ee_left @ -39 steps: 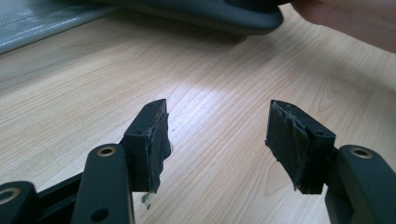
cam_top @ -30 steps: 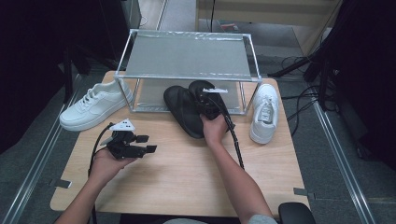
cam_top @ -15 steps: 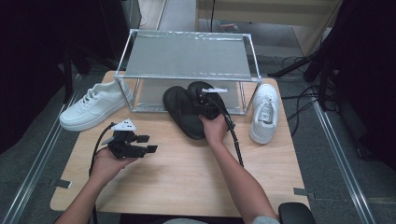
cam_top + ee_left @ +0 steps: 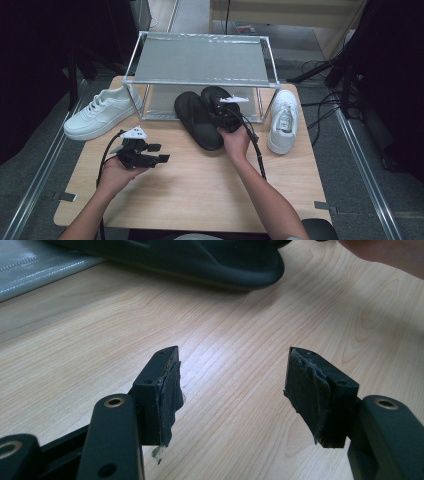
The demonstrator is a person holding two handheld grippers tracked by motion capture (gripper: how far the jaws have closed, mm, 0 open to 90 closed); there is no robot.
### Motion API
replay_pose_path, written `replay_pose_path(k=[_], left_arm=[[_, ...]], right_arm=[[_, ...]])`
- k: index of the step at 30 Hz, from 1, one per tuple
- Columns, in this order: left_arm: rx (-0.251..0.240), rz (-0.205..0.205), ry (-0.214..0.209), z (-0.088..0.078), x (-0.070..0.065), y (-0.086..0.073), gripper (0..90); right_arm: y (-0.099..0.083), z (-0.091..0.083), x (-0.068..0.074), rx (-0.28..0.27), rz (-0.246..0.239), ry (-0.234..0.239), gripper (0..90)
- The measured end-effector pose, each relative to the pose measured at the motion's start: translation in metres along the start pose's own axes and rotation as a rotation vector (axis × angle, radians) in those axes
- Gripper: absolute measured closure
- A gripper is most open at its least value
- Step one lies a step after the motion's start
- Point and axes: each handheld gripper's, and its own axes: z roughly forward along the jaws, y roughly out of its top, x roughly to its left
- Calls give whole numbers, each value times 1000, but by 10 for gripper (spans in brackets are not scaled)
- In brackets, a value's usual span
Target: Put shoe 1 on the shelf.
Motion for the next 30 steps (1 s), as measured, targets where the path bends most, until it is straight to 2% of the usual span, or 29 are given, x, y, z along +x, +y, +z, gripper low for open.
replay_pose_path(k=[3, 9, 15, 18, 19, 21, 25, 30], left_arm=[[3, 3, -7, 1, 0, 2, 395], [5, 7, -9, 4, 0, 5, 398], [13, 24, -19, 5, 0, 11, 440], [16, 31, -45, 5, 0, 15, 504], [4, 25, -64, 5, 0, 16, 539], [16, 14, -94, 5, 0, 19, 590], [16, 49, -113, 5, -2, 27, 710], [24, 78, -120, 6, -2, 38, 835]], right_arm=[[-1, -9, 0, -21, -5, 13, 570], [-4, -23, 5, -15, -20, 55, 580], [-12, -44, 9, -18, -37, 133, 597], [-18, -53, 10, -21, -43, 167, 597], [-20, -55, 10, -23, -47, 176, 597], [-24, -60, 11, -21, -58, 191, 597], [-35, -70, 11, -32, -93, 217, 597], [-48, -81, 9, -21, -101, 235, 601]])
